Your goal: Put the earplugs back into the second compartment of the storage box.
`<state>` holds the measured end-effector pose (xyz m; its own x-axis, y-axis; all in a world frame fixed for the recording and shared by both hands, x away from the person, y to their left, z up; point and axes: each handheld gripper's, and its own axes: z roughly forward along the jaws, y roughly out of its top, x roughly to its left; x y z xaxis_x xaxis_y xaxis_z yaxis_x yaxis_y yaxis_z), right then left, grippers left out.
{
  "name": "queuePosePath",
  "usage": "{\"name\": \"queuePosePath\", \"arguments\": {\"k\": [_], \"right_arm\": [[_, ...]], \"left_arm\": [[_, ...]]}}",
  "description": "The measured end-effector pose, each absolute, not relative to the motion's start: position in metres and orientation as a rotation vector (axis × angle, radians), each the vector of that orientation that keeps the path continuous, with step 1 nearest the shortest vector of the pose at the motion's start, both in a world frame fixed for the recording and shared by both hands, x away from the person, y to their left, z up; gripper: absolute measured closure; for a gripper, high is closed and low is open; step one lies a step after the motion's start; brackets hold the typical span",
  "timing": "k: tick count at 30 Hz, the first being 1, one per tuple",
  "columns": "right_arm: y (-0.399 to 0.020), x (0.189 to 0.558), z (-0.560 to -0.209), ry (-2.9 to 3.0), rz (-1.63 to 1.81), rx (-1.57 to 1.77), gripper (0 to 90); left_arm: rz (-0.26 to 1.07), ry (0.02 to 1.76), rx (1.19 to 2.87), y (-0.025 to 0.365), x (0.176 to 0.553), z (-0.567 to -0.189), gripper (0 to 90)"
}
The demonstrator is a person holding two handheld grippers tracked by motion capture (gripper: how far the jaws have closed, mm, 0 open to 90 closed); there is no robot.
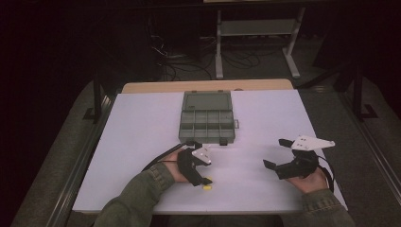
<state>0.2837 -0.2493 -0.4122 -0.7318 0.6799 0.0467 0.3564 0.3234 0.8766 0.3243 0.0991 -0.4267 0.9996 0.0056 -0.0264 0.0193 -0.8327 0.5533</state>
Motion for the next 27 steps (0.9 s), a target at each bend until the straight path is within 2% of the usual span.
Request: {"name": "queuePosePath", "arguments": {"k": [9, 20, 27], "right_arm": [[-0.2489, 0.2832, -0.4119, 2.266, 1.368, 0.924, 1.6], [-0.2486, 0.2835, -0.4124, 2.272, 1.367, 0.920, 1.6], [-0.2485, 0.2835, -0.4126, 2.274, 1.369, 0.919, 1.6]], "left_arm": [[-0.009, -0.027, 2.587, 0.0970, 0.3208, -0.4291, 54.5], [-0.044, -0.080, 2.590, 0.0971, 0.3205, -0.4290, 78.5], [-0.076, -0.060, 2.581, 0.0975, 0.3231, -0.4234, 81.9]]}}
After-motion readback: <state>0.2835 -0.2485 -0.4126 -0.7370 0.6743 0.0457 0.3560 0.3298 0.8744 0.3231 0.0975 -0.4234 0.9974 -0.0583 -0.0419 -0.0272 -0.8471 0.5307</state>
